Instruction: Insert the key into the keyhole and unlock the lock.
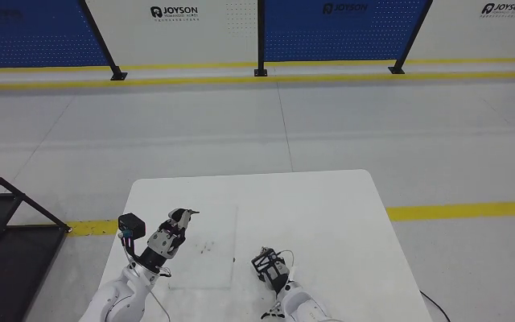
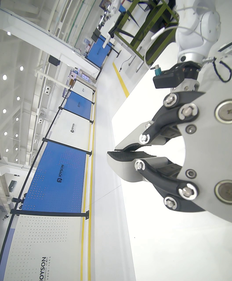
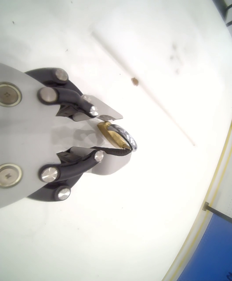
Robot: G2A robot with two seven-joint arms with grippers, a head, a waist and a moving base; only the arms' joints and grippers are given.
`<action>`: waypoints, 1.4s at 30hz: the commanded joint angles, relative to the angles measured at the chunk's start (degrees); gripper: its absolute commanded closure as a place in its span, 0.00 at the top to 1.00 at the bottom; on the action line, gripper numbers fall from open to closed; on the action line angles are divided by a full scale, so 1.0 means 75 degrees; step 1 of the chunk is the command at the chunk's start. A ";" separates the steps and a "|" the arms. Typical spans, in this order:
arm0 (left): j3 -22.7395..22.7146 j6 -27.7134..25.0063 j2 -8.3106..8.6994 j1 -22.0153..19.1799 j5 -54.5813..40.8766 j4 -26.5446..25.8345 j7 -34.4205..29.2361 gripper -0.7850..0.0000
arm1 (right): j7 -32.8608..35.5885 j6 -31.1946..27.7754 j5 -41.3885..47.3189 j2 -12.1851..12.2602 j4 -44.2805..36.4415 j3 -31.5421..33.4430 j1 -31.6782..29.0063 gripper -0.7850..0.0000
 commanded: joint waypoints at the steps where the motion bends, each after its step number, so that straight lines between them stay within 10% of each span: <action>1: 0.0000 0.0000 0.0000 0.0000 0.0000 0.0000 0.0000 0.00 | 0.0064 0.0035 -0.0040 0.0010 -0.0042 0.0049 -0.0028 0.32; 19: 0.0000 0.0000 0.0000 0.0000 0.0000 0.0000 0.0000 0.00 | 0.0533 -0.0238 0.0083 -0.0021 -0.0106 0.0239 0.0096 0.35; 25: 0.0000 0.0000 0.0000 0.0000 0.0000 0.0000 0.0000 0.00 | 0.0517 -0.0301 0.0190 -0.0087 0.0137 0.0171 0.0221 0.26; 29: 0.0000 0.0000 0.0000 0.0000 0.0000 0.0000 0.0000 0.00 | 0.0433 -0.0343 0.0211 -0.0110 0.0191 0.0152 0.0234 0.00; 42: 0.0000 0.0000 0.0000 0.0000 0.0000 0.0000 0.0000 0.00 | -0.0902 -0.1524 0.1134 0.0095 -0.0700 0.0998 -0.0296 0.00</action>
